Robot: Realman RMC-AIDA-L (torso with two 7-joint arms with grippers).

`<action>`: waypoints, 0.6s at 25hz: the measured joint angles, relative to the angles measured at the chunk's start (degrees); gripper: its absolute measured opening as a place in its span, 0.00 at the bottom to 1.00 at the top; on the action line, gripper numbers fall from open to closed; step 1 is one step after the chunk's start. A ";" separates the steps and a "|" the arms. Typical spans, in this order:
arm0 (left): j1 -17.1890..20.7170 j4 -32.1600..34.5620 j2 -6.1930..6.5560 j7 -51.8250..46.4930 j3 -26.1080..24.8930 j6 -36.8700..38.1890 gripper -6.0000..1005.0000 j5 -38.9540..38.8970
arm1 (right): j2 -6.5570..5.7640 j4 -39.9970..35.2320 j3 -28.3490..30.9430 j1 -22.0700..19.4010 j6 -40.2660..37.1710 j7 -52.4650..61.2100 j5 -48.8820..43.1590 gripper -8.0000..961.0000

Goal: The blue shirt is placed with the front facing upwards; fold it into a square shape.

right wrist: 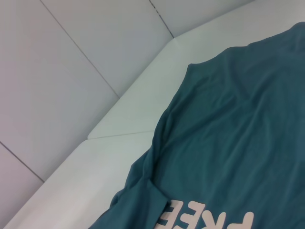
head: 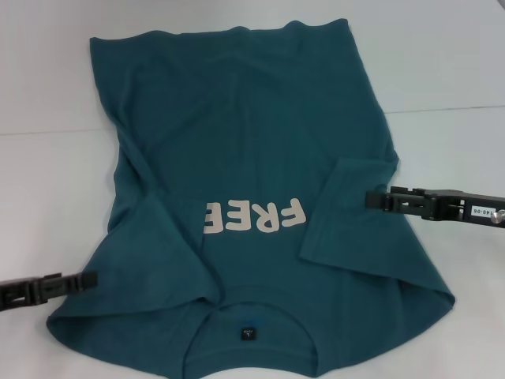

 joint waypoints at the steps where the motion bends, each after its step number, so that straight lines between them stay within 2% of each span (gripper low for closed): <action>1: 0.09 0.01 0.00 -0.15 -0.30 0.00 0.90 0.40 | -0.01 0.00 0.01 -0.06 0.16 -0.01 0.00 0.98; 15: 0.84 -0.08 0.08 -2.07 -1.78 0.16 0.90 4.27 | -0.78 0.00 0.01 -0.52 0.31 0.30 -0.01 0.98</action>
